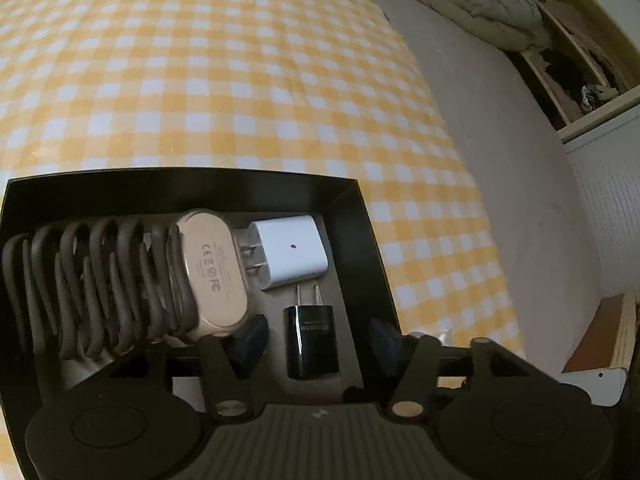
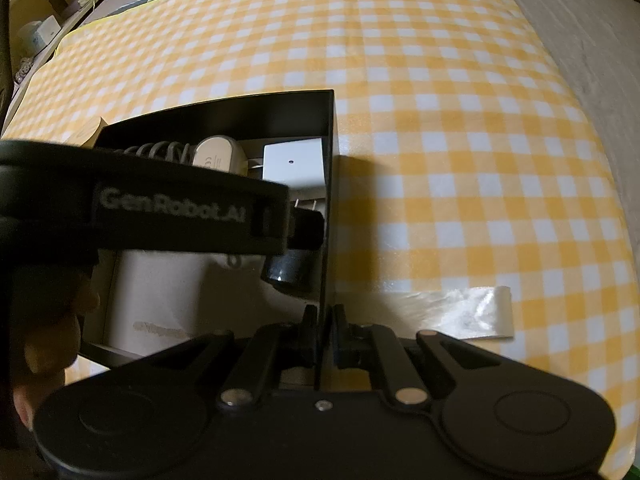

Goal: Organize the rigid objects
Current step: 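Lower the black plug charger into the box beside the white charger and release, then move the left tool to the wooden oval lid and grasp it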

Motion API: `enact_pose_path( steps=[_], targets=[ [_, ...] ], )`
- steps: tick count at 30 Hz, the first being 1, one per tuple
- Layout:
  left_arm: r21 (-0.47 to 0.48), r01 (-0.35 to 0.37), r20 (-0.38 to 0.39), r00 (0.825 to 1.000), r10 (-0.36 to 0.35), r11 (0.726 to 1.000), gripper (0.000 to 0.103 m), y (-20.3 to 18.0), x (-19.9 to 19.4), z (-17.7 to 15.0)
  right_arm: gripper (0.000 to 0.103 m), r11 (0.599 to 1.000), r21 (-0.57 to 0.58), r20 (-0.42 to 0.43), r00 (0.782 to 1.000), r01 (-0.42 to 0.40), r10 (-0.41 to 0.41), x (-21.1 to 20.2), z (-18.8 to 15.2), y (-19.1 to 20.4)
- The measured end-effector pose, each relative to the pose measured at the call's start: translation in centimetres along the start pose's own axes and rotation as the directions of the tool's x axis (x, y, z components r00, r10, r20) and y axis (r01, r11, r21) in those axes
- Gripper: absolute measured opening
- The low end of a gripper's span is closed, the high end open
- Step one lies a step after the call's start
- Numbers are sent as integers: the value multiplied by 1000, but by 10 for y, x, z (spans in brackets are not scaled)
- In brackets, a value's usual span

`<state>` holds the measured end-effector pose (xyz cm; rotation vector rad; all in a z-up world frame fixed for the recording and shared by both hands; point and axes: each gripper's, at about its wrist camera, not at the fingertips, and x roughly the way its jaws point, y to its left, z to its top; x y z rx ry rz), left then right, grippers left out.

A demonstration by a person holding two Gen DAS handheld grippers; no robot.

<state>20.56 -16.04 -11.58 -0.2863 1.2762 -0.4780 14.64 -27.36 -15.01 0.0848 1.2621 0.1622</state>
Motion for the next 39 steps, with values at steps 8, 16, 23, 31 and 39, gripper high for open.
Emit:
enact_pose_path(
  steps=[8,16,23,31,39],
  targets=[
    [33,16,15,1000,-17,999,64,-1,-19,-4,7,1000,0,0,1000,4,-4,1,2,0],
    [44,23,37,999,-25,999,64,4,-44,-11,7,1000,-1,4,1000,2,-2,0,1,-1],
    [114,-18,77,997,9,993,64,5,-71,-19,7,1000,-4,6,1000,6,-6,0,0,-1],
    [215,-75,139,989,45,974,77,-2,-101,-38,7,1000,-6,8,1000,8,-8,0,0,-1],
    [289,-123,197,978,66,949,102,-6,-120,-60,7,1000,-7,9,1000,12,-12,-1,1,-1]
  ],
)
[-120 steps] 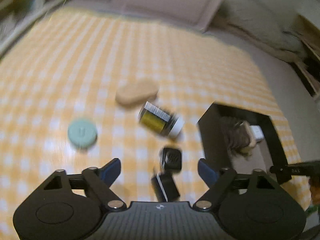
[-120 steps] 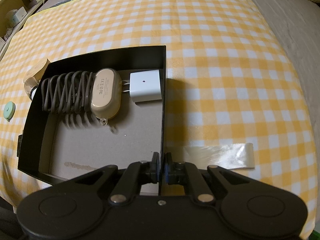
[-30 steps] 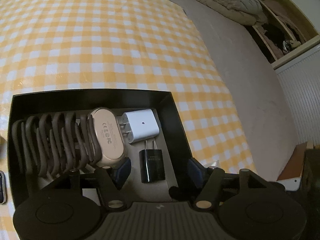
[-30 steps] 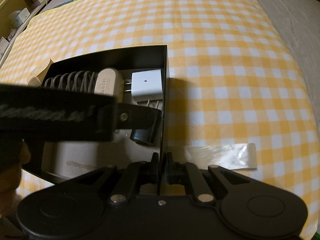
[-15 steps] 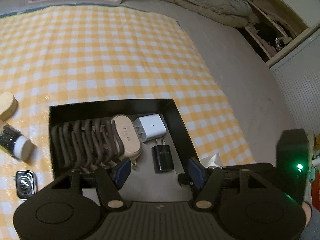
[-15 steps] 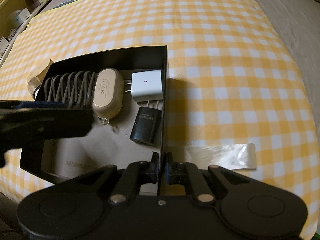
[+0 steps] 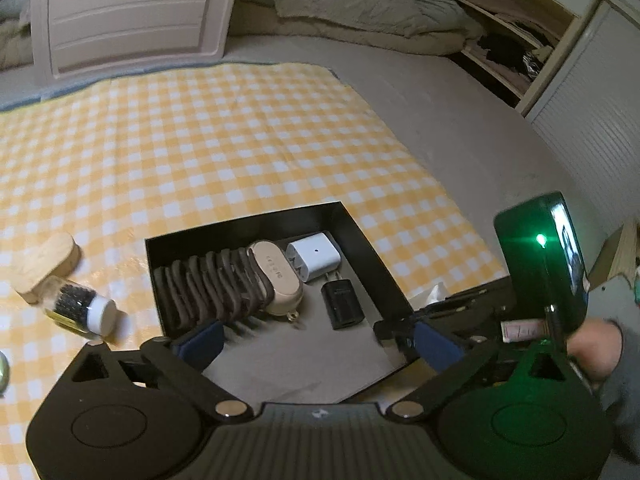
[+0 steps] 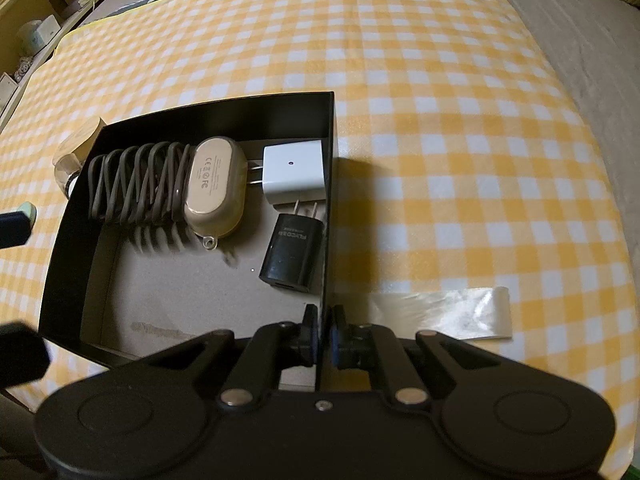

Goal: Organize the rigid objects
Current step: 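Move the left tool to the wooden oval lid and grasp it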

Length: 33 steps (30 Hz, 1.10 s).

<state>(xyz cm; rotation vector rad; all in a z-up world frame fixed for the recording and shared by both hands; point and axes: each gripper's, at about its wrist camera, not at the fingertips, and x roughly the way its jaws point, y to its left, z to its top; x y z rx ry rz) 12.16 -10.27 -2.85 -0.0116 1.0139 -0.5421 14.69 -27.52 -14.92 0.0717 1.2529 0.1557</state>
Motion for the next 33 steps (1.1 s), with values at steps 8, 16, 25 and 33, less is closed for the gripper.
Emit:
enact_pose_path(
  steps=[8,16,25,33],
  targets=[
    [62,-22,46,999,19,998,103,-3,-17,-14,7,1000,1,0,1000,2,-2,-1,0,1],
    [94,-105,130,987,92,990,103,15,-36,-20,6,1000,0,0,1000,1,-1,-1,0,1],
    [-139,-206,165,960,227,969,103,85,-51,1,6,1000,0,-1,1000,12,-12,-2,0,1],
    [-315,-353,146,899,413,881,103,148,-38,28,6,1000,-2,-1,1000,14,-14,-1,0,1]
  ],
)
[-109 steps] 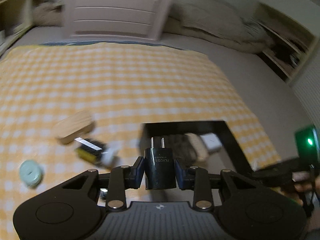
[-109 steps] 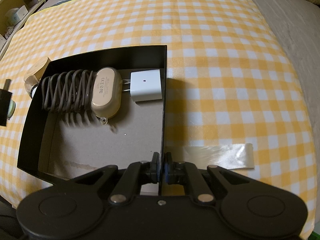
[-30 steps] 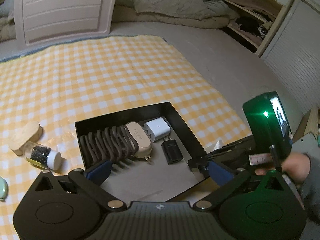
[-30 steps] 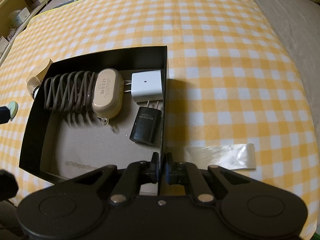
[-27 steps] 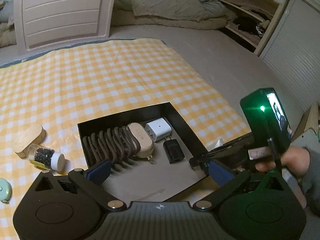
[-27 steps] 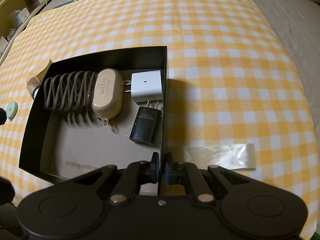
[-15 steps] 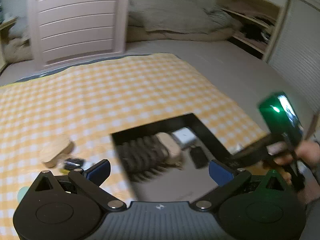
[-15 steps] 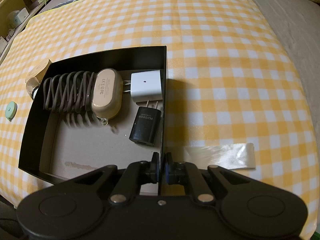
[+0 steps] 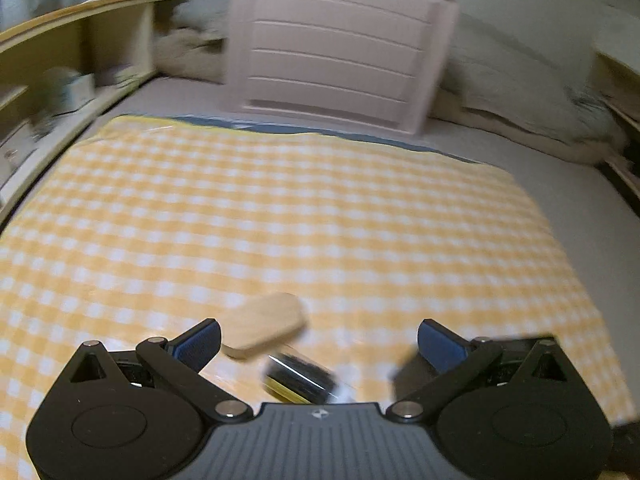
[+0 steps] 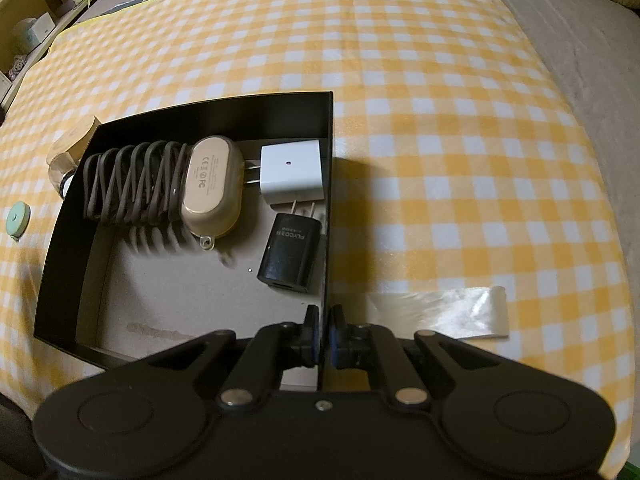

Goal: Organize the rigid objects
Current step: 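Move the left tool to the wooden oval lid and grasp it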

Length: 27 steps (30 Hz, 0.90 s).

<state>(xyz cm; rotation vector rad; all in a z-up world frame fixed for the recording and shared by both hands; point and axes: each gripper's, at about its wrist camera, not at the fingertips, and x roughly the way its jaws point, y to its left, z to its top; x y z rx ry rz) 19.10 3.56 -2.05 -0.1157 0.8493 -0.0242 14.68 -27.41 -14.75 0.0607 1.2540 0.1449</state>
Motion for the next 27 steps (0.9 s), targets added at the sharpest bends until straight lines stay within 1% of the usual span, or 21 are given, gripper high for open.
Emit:
enact_pose_path(
  steps=[5,9,12,18,23,27],
  targets=[
    [-99,-90,-53,995,85,991,103,19,36,14,6,1000,2,-1,1000,-1,1,0,0,1],
    [-153,-160,-95,985,147,975,103,26,65,21,6,1000,2,-1,1000,-1,1,0,0,1],
    [-169,-209,-137,973,187,963,103,29,87,25,6,1000,2,-2,1000,-4,4,0,0,0],
    [-186,-268,-224,948,225,945,103,27,124,25,7,1000,-8,-6,1000,-12,12,2,0,1],
    [-173,-311,-271,927,259,934,103,19,144,22,7,1000,-5,-12,1000,-26,26,3,1,-3],
    [-173,-344,-299,911,284,923,103,12,151,16,8,999,-4,-15,999,-32,32,2,3,-4]
  ],
)
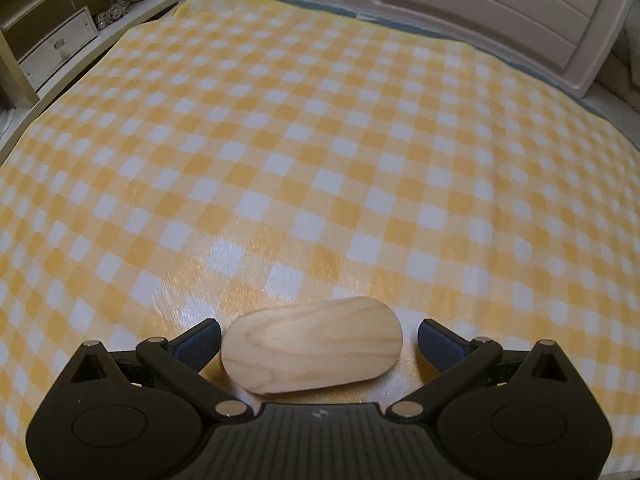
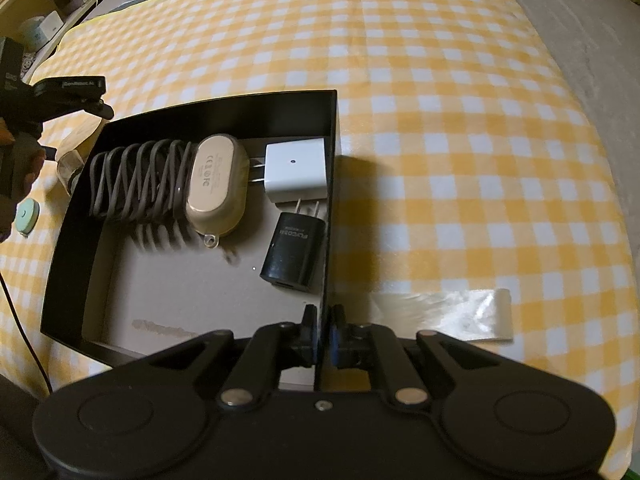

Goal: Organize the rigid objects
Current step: 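Move the left tool to the wooden oval lid and grasp it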

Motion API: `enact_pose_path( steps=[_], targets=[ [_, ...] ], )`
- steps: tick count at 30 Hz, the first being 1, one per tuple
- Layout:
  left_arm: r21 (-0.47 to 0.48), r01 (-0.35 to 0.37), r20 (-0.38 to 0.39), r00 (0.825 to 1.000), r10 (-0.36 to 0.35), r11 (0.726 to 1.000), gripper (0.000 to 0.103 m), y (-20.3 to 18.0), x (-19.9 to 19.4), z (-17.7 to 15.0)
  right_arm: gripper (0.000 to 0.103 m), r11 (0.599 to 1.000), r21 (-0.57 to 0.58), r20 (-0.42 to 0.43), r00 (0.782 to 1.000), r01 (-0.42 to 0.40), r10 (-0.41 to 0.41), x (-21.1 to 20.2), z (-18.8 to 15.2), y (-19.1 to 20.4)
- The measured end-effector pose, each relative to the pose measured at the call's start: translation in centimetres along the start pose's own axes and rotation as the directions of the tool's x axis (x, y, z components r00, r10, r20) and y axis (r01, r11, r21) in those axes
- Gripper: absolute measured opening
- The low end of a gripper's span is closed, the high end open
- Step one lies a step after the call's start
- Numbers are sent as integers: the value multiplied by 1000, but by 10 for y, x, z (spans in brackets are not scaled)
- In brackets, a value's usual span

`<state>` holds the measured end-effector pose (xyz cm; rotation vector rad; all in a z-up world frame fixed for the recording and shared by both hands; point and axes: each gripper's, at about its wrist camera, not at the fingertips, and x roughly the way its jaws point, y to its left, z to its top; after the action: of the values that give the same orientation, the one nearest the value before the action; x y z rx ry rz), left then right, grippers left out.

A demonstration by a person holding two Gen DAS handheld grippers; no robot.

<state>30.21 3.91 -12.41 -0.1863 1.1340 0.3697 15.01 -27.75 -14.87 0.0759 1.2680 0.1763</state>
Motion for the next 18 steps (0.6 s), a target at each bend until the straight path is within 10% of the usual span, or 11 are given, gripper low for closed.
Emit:
enact_pose_path(
  steps=[12,18],
  targets=[
    [45,3,50,999,-5,999,92,9,-7,3,8,1000,-1,-1,1000,-3,3,0,2,-2],
    [83,107,162,980,-120,991,92,12,-52,9,8,1000,-4,-1,1000,1,-1,0,2,-2]
  ],
)
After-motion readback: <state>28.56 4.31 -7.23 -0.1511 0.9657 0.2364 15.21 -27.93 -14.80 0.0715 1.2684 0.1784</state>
